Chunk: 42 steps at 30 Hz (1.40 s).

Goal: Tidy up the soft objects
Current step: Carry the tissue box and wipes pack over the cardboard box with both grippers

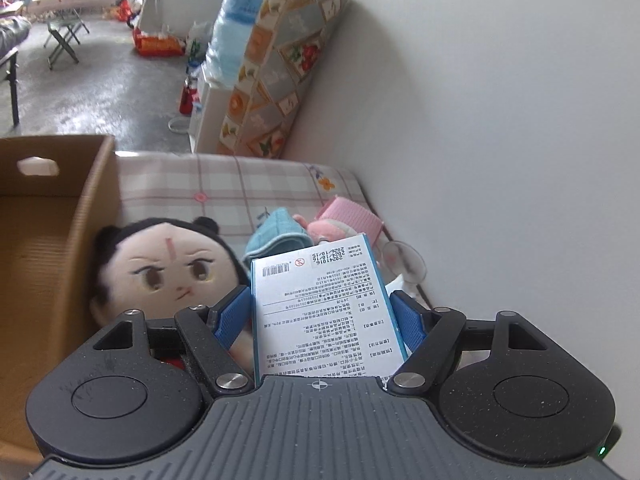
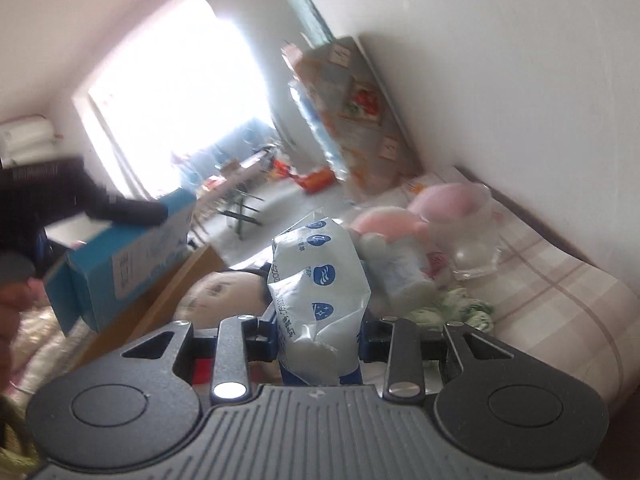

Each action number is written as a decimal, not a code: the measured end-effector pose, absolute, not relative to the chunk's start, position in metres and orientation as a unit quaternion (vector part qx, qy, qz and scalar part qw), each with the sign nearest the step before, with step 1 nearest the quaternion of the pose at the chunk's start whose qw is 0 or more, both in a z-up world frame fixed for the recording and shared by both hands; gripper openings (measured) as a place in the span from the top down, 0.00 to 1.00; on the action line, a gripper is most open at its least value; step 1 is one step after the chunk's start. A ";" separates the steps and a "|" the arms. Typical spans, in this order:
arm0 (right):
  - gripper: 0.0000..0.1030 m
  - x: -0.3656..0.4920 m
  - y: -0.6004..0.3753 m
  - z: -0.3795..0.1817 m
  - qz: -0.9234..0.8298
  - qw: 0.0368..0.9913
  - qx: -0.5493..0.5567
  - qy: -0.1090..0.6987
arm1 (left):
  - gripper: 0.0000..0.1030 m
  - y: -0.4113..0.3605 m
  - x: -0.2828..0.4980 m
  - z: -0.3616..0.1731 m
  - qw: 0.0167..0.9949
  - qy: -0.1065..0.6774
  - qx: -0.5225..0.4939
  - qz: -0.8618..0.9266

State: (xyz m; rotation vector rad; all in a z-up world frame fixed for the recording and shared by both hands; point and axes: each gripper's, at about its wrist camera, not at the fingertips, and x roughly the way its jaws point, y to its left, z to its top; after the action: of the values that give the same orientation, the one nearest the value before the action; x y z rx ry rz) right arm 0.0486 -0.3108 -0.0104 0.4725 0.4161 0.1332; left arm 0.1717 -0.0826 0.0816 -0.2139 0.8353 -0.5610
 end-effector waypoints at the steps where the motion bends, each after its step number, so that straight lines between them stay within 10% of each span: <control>1: 0.64 0.042 -0.308 -0.003 0.075 0.949 0.232 0.199 | 0.27 -0.075 0.164 0.086 0.874 0.393 -0.103 -0.266; 15: 0.64 0.084 -0.212 0.063 0.255 0.918 0.252 0.168 | 0.27 0.047 0.138 0.130 0.923 0.336 -0.093 -0.162; 42: 0.64 0.331 -0.029 0.000 0.211 0.887 0.232 0.340 | 0.27 0.175 0.358 0.000 0.898 0.432 -0.083 -0.020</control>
State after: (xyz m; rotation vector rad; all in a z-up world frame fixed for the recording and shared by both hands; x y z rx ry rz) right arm 0.3306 -0.0289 -0.0003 0.4833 0.7062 0.4389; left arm 0.3580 0.1745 0.0004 -0.1709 0.8951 -0.0404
